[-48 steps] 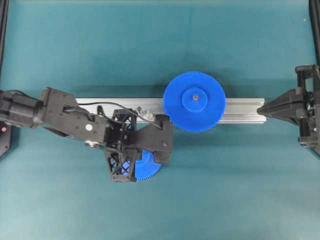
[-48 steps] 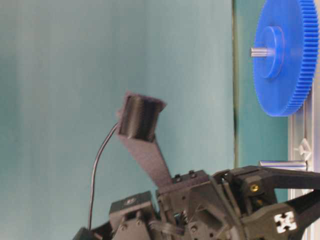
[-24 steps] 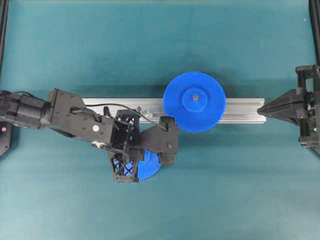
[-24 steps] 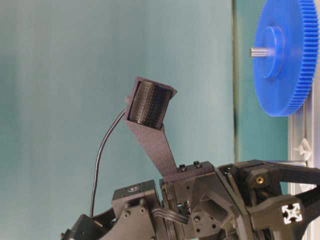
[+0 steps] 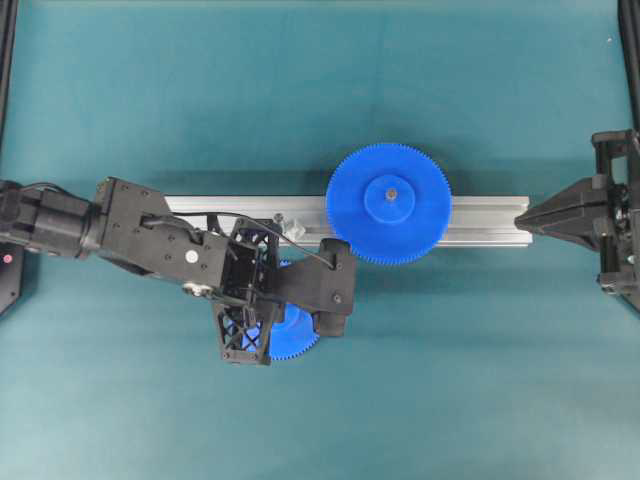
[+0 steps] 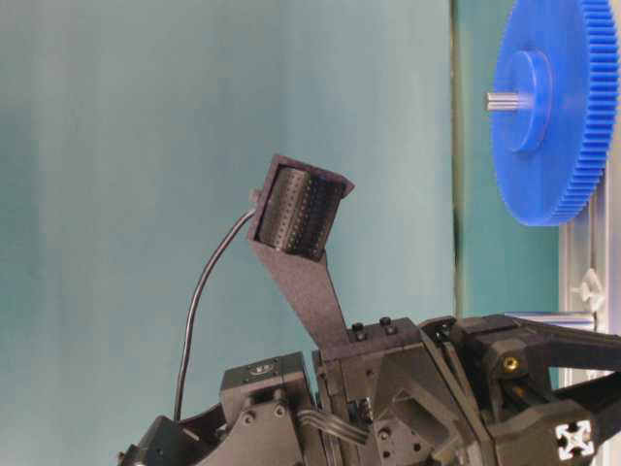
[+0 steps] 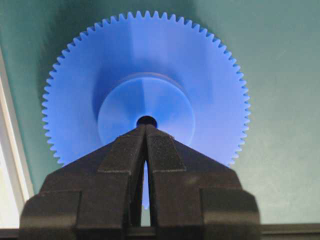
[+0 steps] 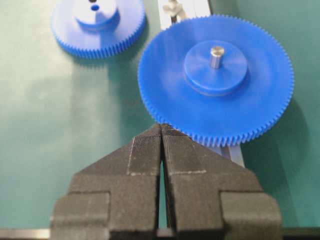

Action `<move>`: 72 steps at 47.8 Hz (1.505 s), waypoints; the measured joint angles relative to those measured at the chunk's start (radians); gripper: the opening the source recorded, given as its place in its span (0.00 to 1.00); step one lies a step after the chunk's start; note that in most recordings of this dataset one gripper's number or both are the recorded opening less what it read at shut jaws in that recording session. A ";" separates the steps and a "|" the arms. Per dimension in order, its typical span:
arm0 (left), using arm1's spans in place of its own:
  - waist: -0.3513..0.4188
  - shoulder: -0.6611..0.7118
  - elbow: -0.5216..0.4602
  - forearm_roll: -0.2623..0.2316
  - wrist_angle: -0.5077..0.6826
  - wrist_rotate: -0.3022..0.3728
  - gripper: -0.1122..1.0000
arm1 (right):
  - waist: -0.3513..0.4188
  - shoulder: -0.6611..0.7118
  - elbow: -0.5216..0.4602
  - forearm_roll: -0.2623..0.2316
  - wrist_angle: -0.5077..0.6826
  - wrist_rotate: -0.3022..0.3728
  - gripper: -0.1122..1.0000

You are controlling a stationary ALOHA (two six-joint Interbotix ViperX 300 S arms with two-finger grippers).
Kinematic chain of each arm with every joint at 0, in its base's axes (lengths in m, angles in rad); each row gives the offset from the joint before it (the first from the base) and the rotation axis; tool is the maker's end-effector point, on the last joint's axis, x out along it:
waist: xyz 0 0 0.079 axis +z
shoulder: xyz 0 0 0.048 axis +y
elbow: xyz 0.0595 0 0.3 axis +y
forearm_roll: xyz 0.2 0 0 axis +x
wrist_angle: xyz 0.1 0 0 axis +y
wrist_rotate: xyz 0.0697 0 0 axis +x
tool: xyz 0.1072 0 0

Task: Insert the small gear onto the shaft.
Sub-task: 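Close the left gripper on the small gear's hub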

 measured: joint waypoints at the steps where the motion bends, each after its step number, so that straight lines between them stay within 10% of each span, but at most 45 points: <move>1: 0.000 0.000 0.000 0.000 0.002 0.000 0.11 | 0.002 0.000 0.000 0.000 0.000 0.002 0.12; 16: 0.000 0.000 -0.005 0.000 -0.009 0.002 0.19 | 0.000 -0.006 0.005 0.000 0.000 0.005 0.12; 34: 0.000 0.000 0.000 0.000 -0.061 -0.006 0.93 | 0.000 -0.009 0.006 0.000 -0.002 0.005 0.12; 72: 0.000 0.023 0.014 0.000 -0.063 -0.008 0.93 | 0.000 -0.021 0.009 0.000 -0.002 0.005 0.12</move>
